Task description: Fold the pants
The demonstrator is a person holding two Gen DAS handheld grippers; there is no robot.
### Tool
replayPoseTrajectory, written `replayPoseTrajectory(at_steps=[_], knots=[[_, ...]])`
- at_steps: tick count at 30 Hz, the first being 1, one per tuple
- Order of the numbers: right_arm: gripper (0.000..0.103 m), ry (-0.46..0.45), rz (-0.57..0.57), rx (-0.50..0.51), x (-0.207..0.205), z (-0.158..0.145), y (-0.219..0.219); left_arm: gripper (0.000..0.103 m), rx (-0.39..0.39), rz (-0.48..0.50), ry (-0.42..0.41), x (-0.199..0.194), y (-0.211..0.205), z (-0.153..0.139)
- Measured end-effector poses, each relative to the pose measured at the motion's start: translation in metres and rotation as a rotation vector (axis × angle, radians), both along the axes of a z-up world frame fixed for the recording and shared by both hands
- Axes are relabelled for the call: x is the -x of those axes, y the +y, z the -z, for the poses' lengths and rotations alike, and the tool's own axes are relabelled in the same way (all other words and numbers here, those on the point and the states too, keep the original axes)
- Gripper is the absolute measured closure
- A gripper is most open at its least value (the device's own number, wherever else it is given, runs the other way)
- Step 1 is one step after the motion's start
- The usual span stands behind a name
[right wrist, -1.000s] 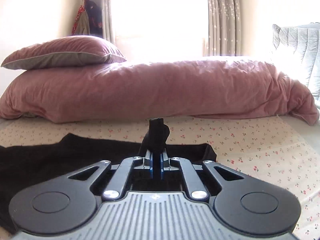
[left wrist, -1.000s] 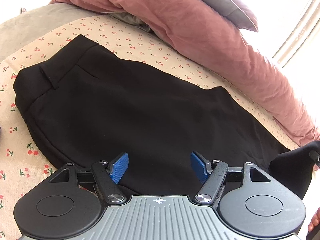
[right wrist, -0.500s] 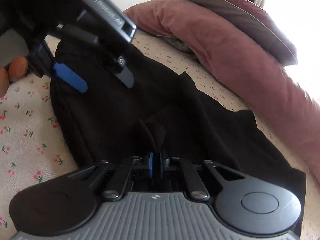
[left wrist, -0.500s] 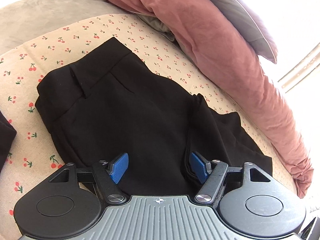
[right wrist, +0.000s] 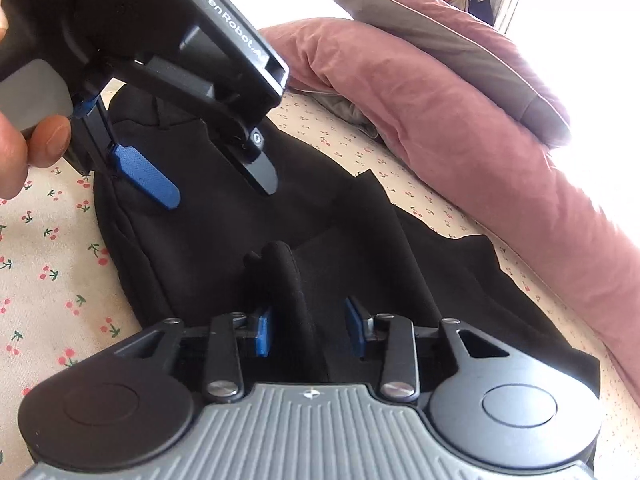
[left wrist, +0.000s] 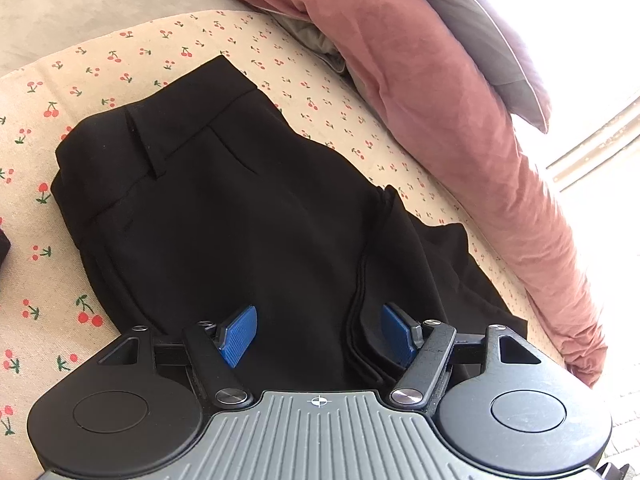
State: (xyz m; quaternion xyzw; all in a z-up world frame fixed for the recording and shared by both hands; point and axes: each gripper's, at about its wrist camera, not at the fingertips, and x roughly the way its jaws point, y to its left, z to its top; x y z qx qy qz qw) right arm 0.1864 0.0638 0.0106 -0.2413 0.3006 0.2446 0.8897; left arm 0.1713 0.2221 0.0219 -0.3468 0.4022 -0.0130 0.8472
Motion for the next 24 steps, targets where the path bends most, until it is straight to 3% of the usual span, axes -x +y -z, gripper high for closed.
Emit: replayPoseTrajectory(at_steps=[1,5,7,9,10,13,15,16,18,19,20,24], knots=[[0.103,0.006,-0.011,-0.007,-0.001,-0.001,0.001,0.034,0.014,0.000,-0.002,-0.001,0.001,0.000],[0.102,-0.048,0.045,-0.128,0.006,-0.018,0.003,0.034,0.102,-0.021,-0.008,-0.003,0.011,0.004],[0.102,-0.090,0.037,-0.177,0.016,-0.027,0.007,0.034,0.205,-0.031,-0.033,-0.005,0.020,0.007],[0.102,-0.134,0.025,-0.164,0.025,-0.028,0.017,0.034,0.300,-0.031,-0.054,-0.007,0.026,0.010],[0.102,-0.141,0.019,-0.148,0.027,-0.026,0.021,0.034,0.312,-0.022,-0.058,-0.009,0.026,0.011],[0.102,-0.122,0.015,-0.153,0.029,-0.022,0.030,0.035,0.230,0.016,-0.019,-0.018,0.020,0.014],[0.102,-0.111,0.026,-0.174,0.029,-0.021,0.033,0.038,0.223,0.022,-0.023,-0.021,0.019,0.017],[0.102,-0.111,0.030,-0.178,0.028,-0.021,0.034,0.043,0.228,0.039,-0.035,-0.023,0.018,0.017],[0.102,-0.121,0.030,-0.172,0.030,-0.020,0.040,0.084,0.194,0.074,-0.070,-0.025,0.016,0.012],[0.102,-0.127,0.026,-0.171,0.031,-0.020,0.041,0.092,0.166,0.095,-0.082,-0.027,0.015,0.009],[0.102,-0.134,0.022,-0.173,0.034,-0.020,0.042,0.097,0.135,0.123,-0.095,-0.029,0.013,0.006],[0.102,-0.137,0.013,-0.173,0.033,-0.021,0.044,0.099,0.096,0.150,-0.093,-0.033,0.015,0.004]])
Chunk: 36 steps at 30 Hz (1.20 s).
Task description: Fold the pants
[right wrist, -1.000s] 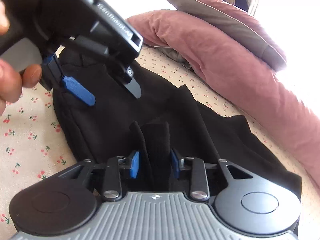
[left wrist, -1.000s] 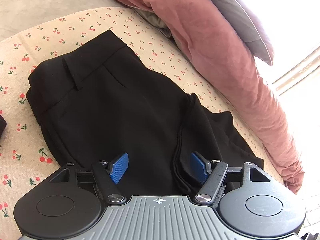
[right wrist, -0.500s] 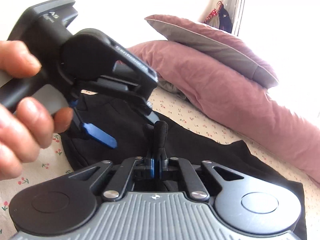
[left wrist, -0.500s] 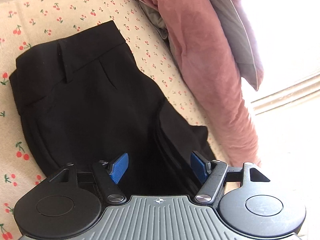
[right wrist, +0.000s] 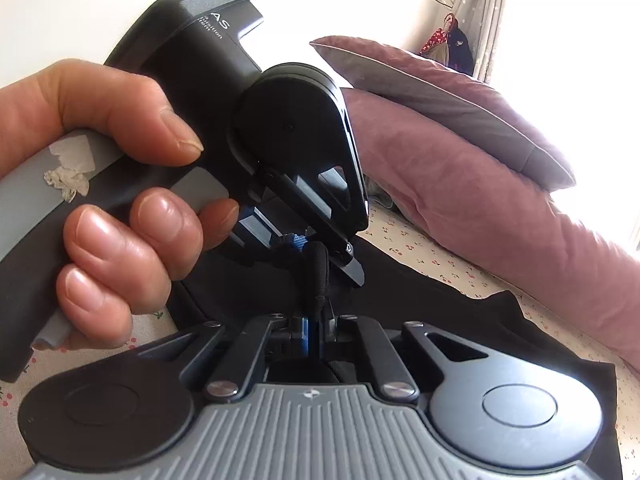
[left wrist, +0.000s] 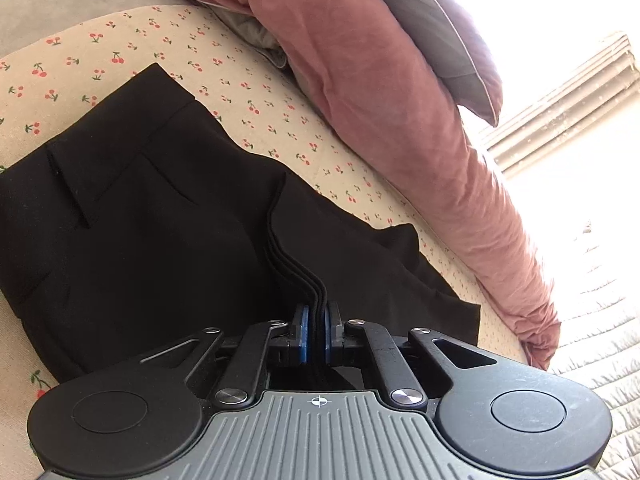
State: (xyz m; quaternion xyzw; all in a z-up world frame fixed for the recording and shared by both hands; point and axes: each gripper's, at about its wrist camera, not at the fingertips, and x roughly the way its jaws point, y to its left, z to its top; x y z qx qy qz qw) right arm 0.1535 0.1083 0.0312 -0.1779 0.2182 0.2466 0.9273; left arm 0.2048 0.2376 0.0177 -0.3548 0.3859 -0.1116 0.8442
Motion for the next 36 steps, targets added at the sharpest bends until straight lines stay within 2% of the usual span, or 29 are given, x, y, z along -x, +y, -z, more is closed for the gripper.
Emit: replayPoseTrajectory(at_steps=[4,5,7,8,9,12,13,14,15,16,17,19,22,23,24,25,26,28,30,32,36], knots=[[0.102,-0.010,0.005,-0.014,0.000,-0.001,0.000,0.098,0.050,-0.016,0.030,-0.001,0.012,0.004],[0.102,-0.011,0.006,-0.019,0.001,-0.002,0.000,0.095,0.062,-0.023,0.039,-0.001,0.015,0.005],[0.102,-0.018,0.004,-0.020,0.003,-0.002,0.000,0.081,0.081,-0.061,0.072,-0.002,0.022,0.010],[0.102,-0.019,0.004,-0.022,0.004,-0.003,0.001,0.068,0.090,-0.075,0.089,-0.003,0.025,0.013],[0.102,-0.021,0.005,-0.022,0.005,-0.003,0.001,0.066,0.110,-0.086,0.096,-0.003,0.028,0.017],[0.102,-0.009,0.000,-0.026,0.003,-0.003,0.001,0.068,0.230,-0.097,0.107,-0.004,0.031,0.028],[0.102,-0.005,-0.007,-0.024,0.003,-0.003,0.001,0.068,0.240,-0.091,0.098,-0.004,0.029,0.029],[0.102,0.000,-0.015,-0.021,0.003,-0.003,0.002,0.072,0.218,-0.074,0.085,-0.005,0.024,0.027],[0.102,0.001,-0.023,-0.023,0.003,-0.002,0.003,0.091,0.167,-0.059,0.075,-0.005,0.018,0.023],[0.102,0.002,-0.029,-0.027,0.004,-0.002,0.004,0.101,0.106,-0.051,0.069,-0.006,0.012,0.019],[0.102,0.003,-0.033,-0.029,0.004,-0.002,0.005,0.100,0.053,-0.053,0.063,-0.005,0.009,0.014],[0.102,-0.005,-0.036,-0.013,0.005,0.000,0.009,0.101,-0.003,-0.050,0.033,-0.002,0.010,0.005],[0.101,0.011,-0.046,-0.050,0.002,-0.004,0.013,0.101,-0.123,-0.067,-0.042,0.006,0.015,-0.012],[0.095,0.022,-0.057,-0.056,0.001,-0.006,0.014,0.101,-0.189,-0.083,-0.075,0.009,0.017,-0.018],[0.079,0.039,-0.077,-0.060,0.000,-0.008,0.017,0.101,-0.273,-0.100,-0.100,0.012,0.020,-0.023],[0.068,0.040,-0.079,-0.054,0.002,-0.009,0.018,0.101,-0.334,-0.110,-0.108,0.013,0.022,-0.025],[0.049,0.032,-0.074,-0.040,0.005,-0.010,0.019,0.101,-0.375,-0.117,-0.104,0.012,0.027,-0.024],[0.046,0.027,-0.069,-0.016,0.008,-0.010,0.015,0.100,-0.372,-0.121,-0.083,0.010,0.037,-0.020],[0.046,0.074,-0.047,-0.022,0.003,-0.010,0.005,0.100,-0.304,-0.141,-0.046,0.009,0.051,-0.013],[0.046,0.130,-0.013,-0.062,-0.003,-0.010,-0.011,0.100,-0.276,-0.162,-0.042,0.009,0.056,-0.011],[0.044,0.230,0.070,-0.163,-0.016,-0.008,-0.053,0.098,-0.368,-0.172,-0.058,0.009,0.045,-0.015]])
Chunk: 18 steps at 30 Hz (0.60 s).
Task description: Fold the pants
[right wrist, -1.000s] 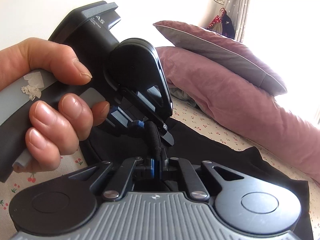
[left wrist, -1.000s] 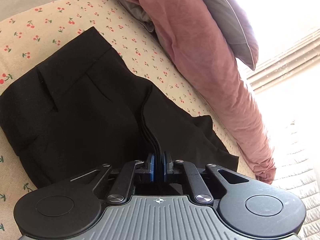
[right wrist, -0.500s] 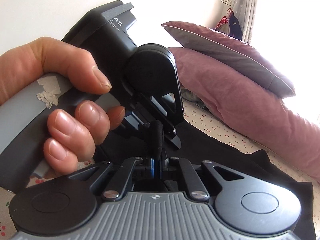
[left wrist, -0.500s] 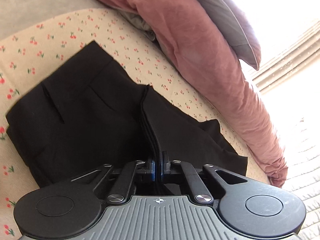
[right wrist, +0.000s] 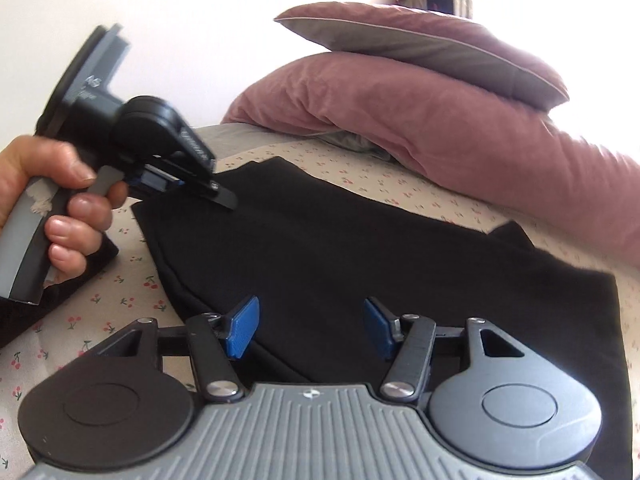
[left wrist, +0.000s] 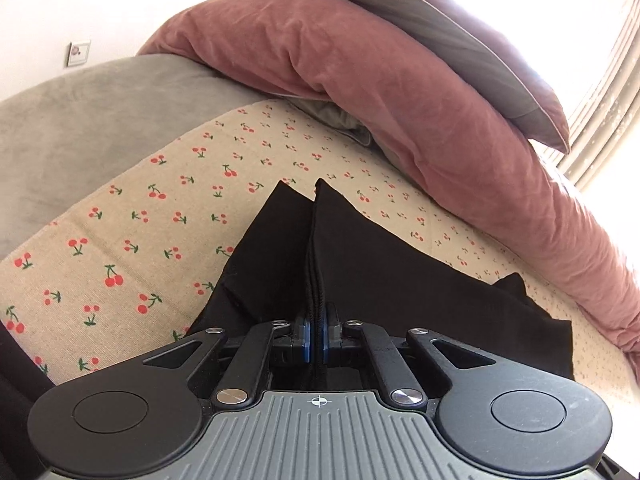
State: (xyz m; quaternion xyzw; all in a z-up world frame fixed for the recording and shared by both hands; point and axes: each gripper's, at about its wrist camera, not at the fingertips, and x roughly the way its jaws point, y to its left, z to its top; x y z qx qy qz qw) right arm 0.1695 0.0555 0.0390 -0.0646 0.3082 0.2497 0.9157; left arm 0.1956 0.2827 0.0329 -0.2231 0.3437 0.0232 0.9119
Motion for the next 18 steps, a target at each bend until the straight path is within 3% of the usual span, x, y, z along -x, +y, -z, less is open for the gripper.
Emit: replayPoseTrajectory(at_steps=[4,8,14,16,18], knots=[[0.044,0.117,0.088,-0.043,-0.010,0.013,-0.036,0.093,-0.062,-0.014,0.032,0.000,-0.006,0.000],[0.044,0.206,0.168,-0.121,-0.015,0.023,-0.072,0.091,-0.049,-0.043,0.037,0.001,-0.001,-0.003],[0.043,0.246,0.244,-0.150,-0.013,0.025,-0.116,0.077,-0.149,-0.144,0.015,0.009,-0.004,-0.022],[0.043,0.252,0.255,-0.134,-0.010,0.022,-0.126,0.070,-0.145,-0.145,0.005,0.012,-0.005,-0.028],[0.043,0.259,0.281,-0.128,-0.008,0.021,-0.139,0.068,-0.143,-0.145,-0.011,0.015,-0.008,-0.033]])
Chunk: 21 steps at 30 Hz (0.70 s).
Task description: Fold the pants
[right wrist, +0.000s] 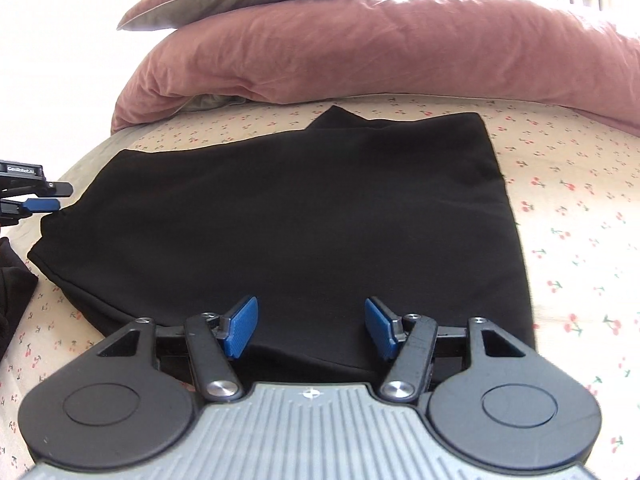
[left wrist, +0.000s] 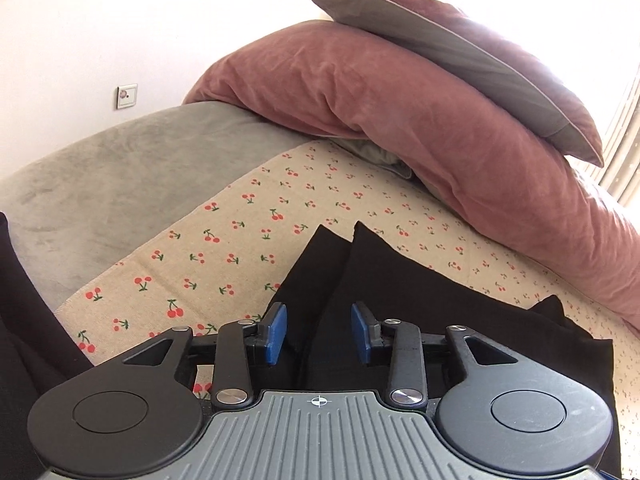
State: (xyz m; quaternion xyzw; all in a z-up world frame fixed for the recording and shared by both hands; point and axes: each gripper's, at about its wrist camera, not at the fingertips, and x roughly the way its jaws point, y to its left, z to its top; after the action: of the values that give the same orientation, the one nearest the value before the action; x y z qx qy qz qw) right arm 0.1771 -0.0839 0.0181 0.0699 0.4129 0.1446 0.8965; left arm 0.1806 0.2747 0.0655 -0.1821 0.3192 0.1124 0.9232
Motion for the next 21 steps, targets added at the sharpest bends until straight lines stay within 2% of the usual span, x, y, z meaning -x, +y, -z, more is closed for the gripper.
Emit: replayPoseTrajectory(at_steps=[5,8,12,15,18,21], knots=[[0.043,-0.014,0.065,0.049,0.009,-0.005,-0.031,0.068,-0.051,0.006,-0.017,0.005,-0.025,-0.010],[0.044,0.025,0.086,0.010,0.011,0.003,-0.044,0.056,-0.062,0.057,-0.030,0.007,-0.056,-0.008],[0.044,0.004,0.017,0.081,0.024,0.007,-0.041,0.055,-0.075,0.203,0.036,0.002,-0.112,0.015],[0.044,0.036,0.007,0.048,0.023,0.003,-0.048,0.054,-0.075,0.287,0.099,0.000,-0.142,0.036],[0.046,0.042,-0.037,0.067,0.025,0.002,-0.051,0.054,-0.091,0.290,0.128,-0.001,-0.149,0.045],[0.047,0.058,-0.098,0.110,0.020,-0.007,-0.048,0.054,-0.075,0.271,0.129,-0.001,-0.144,0.045]])
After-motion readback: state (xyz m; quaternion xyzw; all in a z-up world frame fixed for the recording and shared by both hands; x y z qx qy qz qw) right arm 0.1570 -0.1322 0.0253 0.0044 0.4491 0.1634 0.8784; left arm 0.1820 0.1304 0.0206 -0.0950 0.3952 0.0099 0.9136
